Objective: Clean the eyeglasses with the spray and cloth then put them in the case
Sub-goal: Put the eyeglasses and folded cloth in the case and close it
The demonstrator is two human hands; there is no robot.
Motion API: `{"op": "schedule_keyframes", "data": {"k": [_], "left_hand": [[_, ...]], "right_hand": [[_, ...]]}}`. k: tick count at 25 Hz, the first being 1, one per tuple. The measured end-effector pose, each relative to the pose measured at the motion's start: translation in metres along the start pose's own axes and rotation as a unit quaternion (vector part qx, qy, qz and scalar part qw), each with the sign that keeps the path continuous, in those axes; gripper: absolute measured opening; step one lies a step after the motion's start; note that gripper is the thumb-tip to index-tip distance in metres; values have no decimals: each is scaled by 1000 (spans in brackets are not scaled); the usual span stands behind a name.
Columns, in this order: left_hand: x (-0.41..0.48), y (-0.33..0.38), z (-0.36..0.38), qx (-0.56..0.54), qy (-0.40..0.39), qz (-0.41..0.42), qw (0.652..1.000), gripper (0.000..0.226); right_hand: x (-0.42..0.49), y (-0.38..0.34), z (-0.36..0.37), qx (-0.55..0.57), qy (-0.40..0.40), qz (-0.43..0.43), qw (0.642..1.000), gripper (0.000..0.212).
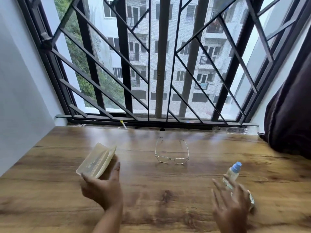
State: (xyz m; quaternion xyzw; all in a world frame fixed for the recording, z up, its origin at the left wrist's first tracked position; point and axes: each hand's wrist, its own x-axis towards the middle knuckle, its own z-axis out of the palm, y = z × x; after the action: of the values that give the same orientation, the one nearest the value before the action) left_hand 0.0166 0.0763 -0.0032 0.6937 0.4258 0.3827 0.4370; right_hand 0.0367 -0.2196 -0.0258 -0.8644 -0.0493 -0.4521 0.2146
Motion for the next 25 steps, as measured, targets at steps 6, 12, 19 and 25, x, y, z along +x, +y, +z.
{"op": "schedule_keyframes", "data": {"k": [6, 12, 19, 25], "left_hand": [[55, -26, -3, -4, -11, -160, 987, 132], [77, -47, 4, -34, -52, -136, 989, 129], [88, -59, 2, -79, -157, -54, 983, 132], [77, -68, 2, -101, -358, 89, 924, 145]], "right_hand": [[-27, -47, 19, 104, -112, -95, 984, 45], [-21, -55, 12, 89, -130, -104, 982, 34], [-20, -60, 12, 57, -156, -109, 980, 37], [-27, -56, 14, 111, -146, -101, 978, 57]]}}
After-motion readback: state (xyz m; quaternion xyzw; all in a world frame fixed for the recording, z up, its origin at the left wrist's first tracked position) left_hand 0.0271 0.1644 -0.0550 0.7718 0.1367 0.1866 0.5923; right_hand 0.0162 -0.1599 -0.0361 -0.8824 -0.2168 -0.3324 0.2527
